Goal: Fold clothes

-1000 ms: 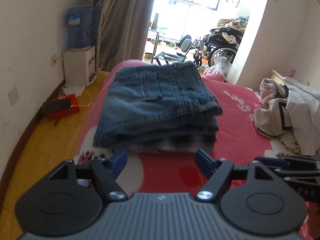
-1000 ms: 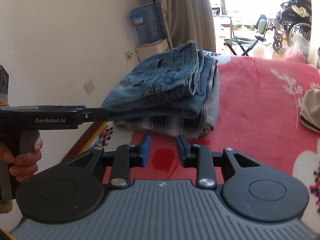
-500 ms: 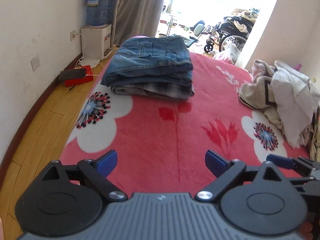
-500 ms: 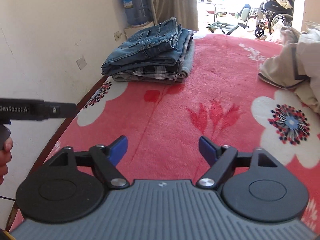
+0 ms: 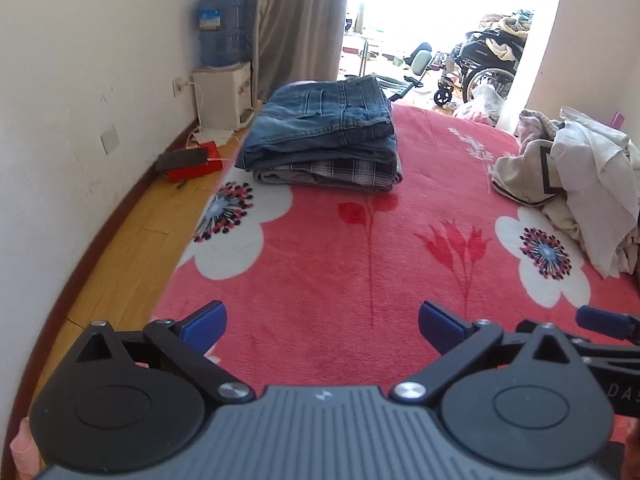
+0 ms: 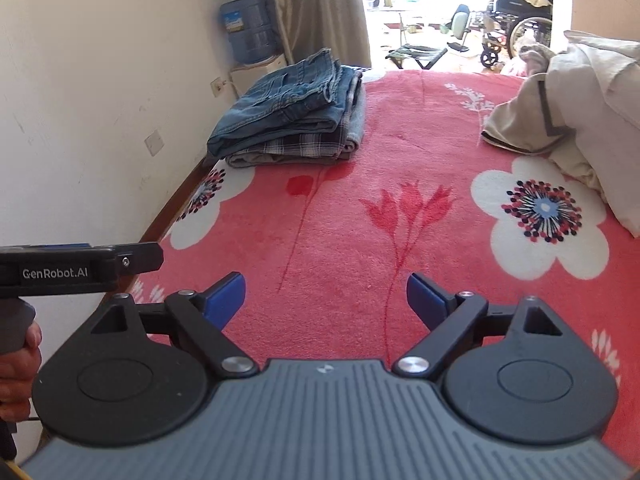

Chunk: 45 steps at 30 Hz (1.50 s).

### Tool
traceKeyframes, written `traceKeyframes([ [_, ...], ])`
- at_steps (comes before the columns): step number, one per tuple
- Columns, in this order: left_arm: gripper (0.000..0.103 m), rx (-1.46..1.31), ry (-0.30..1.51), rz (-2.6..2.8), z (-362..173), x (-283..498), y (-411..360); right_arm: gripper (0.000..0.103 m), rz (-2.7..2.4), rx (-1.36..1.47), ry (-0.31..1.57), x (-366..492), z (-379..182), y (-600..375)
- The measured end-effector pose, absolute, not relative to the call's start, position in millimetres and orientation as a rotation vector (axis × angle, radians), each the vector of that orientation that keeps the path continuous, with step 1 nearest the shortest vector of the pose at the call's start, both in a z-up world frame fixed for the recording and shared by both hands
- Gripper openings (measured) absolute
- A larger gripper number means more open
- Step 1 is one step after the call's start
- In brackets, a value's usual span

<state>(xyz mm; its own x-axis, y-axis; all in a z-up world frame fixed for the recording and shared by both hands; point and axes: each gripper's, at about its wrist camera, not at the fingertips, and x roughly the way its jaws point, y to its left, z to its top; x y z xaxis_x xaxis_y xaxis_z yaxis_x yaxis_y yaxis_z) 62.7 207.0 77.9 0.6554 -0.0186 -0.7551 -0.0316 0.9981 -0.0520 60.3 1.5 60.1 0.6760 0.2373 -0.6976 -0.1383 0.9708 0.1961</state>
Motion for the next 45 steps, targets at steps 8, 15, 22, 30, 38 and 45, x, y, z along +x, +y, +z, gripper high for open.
traceKeyframes([
  [8, 0.102, -0.04, 0.831, 0.014, 87, 52, 212, 0.102, 0.194, 0.084, 0.742, 40, 73, 10],
  [15, 0.102, -0.003, 0.812, 0.028, 90, 50, 212, 0.102, 0.165, 0.048, 0.73, 35, 78, 19],
  [22, 0.102, -0.016, 0.808, 0.036, 90, 51, 209, 0.102, 0.146, 0.038, 0.753, 39, 75, 21],
  [30, 0.102, -0.047, 0.834, 0.103, 85, 56, 211, 0.102, 0.128, 0.04, 0.752, 45, 74, 24],
  [38, 0.102, -0.059, 0.856, 0.15, 78, 58, 211, 0.102, 0.129, 0.013, 0.776, 48, 67, 28],
  [45, 0.102, -0.02, 0.859, 0.158, 74, 57, 204, 0.102, 0.12, 0.022, 0.796, 49, 61, 25],
])
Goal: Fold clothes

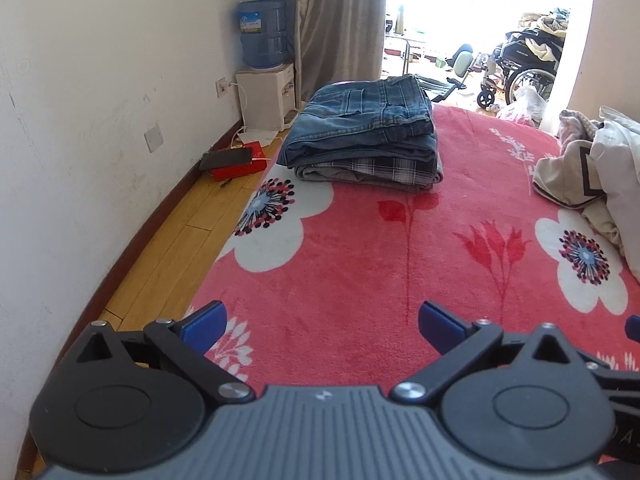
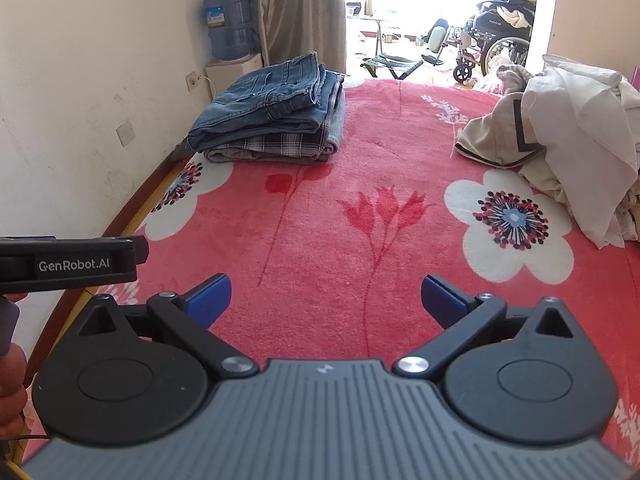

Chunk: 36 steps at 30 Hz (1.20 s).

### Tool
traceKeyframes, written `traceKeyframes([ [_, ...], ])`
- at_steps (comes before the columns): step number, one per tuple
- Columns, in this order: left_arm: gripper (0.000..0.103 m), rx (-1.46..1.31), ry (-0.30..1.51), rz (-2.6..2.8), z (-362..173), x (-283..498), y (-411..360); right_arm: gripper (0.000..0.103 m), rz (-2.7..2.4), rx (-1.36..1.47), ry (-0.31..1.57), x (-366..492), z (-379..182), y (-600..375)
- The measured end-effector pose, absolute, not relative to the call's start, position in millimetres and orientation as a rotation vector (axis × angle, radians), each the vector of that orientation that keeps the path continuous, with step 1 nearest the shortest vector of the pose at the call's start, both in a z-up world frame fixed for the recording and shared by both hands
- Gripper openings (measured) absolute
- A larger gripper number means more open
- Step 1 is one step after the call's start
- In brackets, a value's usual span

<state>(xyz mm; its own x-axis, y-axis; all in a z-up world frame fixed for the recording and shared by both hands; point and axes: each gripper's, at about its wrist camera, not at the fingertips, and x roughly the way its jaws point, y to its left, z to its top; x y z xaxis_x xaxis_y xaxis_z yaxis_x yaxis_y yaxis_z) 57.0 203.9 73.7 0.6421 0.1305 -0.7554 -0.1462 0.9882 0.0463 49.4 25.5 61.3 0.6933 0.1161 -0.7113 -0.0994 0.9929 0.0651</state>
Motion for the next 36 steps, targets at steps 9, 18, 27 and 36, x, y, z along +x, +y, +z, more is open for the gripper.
traceKeyframes([
  [9, 0.102, 0.005, 0.852, 0.185, 73, 55, 203, 0.102, 0.123, 0.009, 0.801, 51, 58, 30],
  [18, 0.102, 0.025, 0.845, 0.206, 73, 53, 205, 0.102, 0.123, 0.005, 0.8, 49, 58, 32],
  [27, 0.102, 0.036, 0.847, 0.204, 72, 55, 204, 0.102, 0.123, 0.003, 0.802, 50, 57, 34],
  [36, 0.102, 0.038, 0.848, 0.202, 72, 56, 207, 0.102, 0.126, -0.004, 0.802, 50, 57, 36],
])
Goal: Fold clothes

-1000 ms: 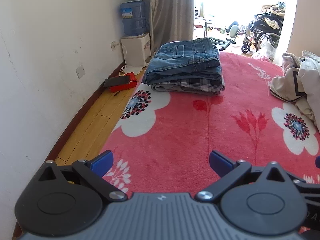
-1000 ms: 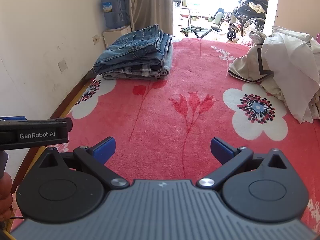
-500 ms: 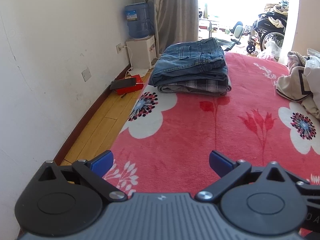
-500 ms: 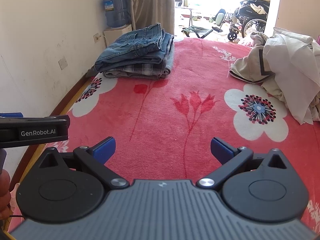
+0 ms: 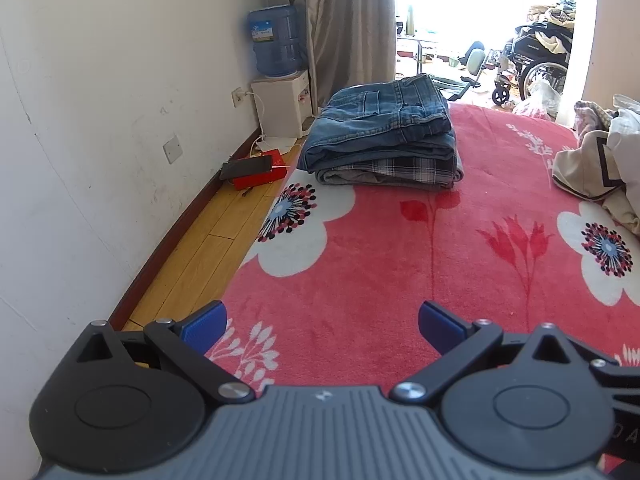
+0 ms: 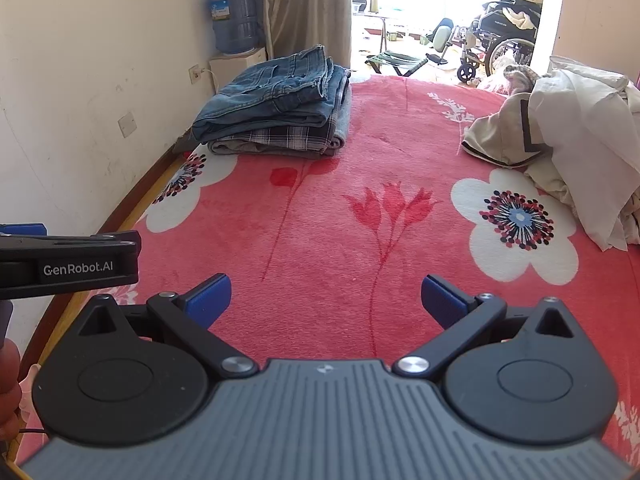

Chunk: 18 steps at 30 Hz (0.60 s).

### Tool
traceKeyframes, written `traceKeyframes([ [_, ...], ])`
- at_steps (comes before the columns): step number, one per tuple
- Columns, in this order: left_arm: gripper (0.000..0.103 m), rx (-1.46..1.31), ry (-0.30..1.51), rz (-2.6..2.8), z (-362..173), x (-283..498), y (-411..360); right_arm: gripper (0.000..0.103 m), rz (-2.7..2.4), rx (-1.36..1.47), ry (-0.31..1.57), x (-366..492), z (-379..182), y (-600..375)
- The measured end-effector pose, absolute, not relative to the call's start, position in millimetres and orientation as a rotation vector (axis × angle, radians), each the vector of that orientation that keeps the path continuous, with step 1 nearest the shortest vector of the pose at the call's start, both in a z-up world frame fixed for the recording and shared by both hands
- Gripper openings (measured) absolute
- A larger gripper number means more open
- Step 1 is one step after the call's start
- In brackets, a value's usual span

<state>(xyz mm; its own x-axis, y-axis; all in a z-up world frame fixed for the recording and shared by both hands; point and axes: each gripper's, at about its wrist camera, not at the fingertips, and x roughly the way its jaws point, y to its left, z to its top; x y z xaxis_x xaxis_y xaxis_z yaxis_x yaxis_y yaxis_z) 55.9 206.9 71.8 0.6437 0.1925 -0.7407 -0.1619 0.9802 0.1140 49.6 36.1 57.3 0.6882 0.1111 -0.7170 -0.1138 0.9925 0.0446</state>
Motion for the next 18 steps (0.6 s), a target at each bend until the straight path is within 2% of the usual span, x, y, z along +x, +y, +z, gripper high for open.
traceKeyframes([
  [18, 0.102, 0.036, 0.848, 0.199, 72.5, 53.6, 209.4, 0.102, 0.124, -0.015, 0.801, 49.8, 59.7, 38.9],
])
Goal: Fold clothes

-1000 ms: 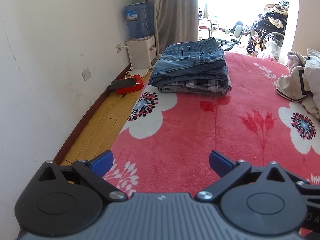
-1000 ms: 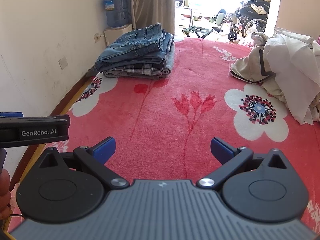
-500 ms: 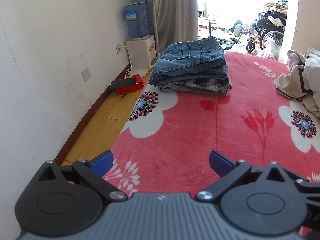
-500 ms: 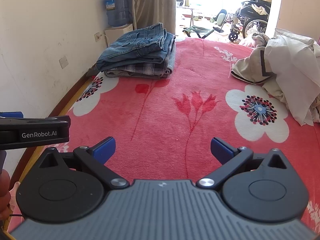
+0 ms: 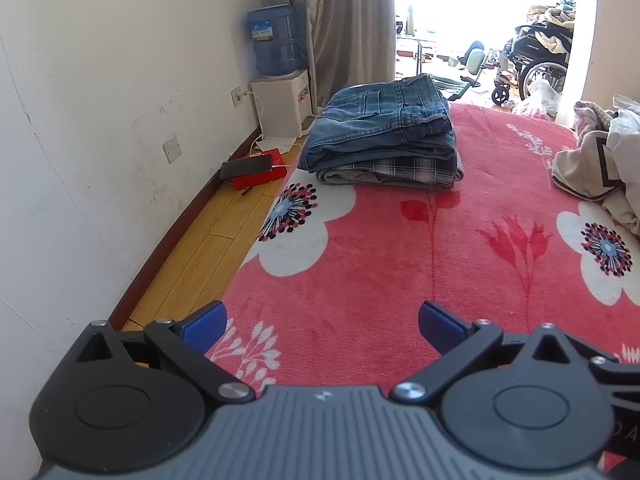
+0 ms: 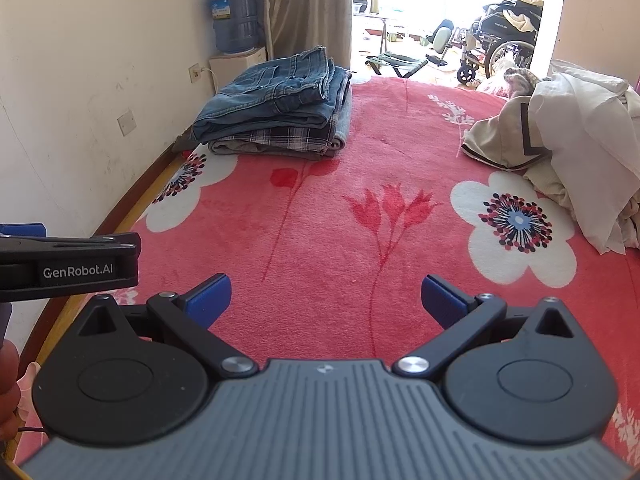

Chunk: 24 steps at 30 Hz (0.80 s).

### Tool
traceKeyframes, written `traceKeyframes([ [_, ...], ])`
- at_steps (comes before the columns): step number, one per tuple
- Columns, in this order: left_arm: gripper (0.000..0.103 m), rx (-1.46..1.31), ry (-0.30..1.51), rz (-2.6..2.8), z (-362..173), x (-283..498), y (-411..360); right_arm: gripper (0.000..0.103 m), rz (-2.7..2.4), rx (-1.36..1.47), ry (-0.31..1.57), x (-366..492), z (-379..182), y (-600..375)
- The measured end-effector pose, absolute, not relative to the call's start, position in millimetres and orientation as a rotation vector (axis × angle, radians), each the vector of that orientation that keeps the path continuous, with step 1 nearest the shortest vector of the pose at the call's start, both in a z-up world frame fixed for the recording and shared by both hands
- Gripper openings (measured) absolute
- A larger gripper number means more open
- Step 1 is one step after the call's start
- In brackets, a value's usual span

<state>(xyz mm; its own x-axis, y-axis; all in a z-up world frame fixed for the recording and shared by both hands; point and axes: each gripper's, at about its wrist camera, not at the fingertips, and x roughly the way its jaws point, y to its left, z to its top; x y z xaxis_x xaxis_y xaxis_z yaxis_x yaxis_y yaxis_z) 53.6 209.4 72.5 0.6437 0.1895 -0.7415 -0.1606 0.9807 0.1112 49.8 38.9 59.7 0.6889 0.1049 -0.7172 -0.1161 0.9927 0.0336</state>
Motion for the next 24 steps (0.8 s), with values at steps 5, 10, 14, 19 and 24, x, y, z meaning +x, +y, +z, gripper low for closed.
traceKeyframes([
  [5, 0.102, 0.035, 0.848, 0.199, 73.7, 53.6, 210.2, 0.102, 0.122, -0.019, 0.797, 49.9, 61.7, 39.6],
  [10, 0.102, 0.035, 0.851, 0.198, 73.2, 52.2, 210.1, 0.102, 0.122, -0.021, 0.798, 50.1, 60.7, 40.9],
  [14, 0.102, 0.034, 0.85, 0.198, 73.7, 52.0, 211.1, 0.102, 0.123, -0.021, 0.801, 50.2, 60.4, 42.2],
  [19, 0.102, 0.034, 0.852, 0.2, 73.8, 52.8, 210.7, 0.102, 0.123, -0.022, 0.801, 50.0, 60.2, 43.9],
  [24, 0.102, 0.034, 0.853, 0.199, 73.6, 52.6, 211.4, 0.102, 0.124, -0.023, 0.802, 50.4, 59.9, 44.2],
])
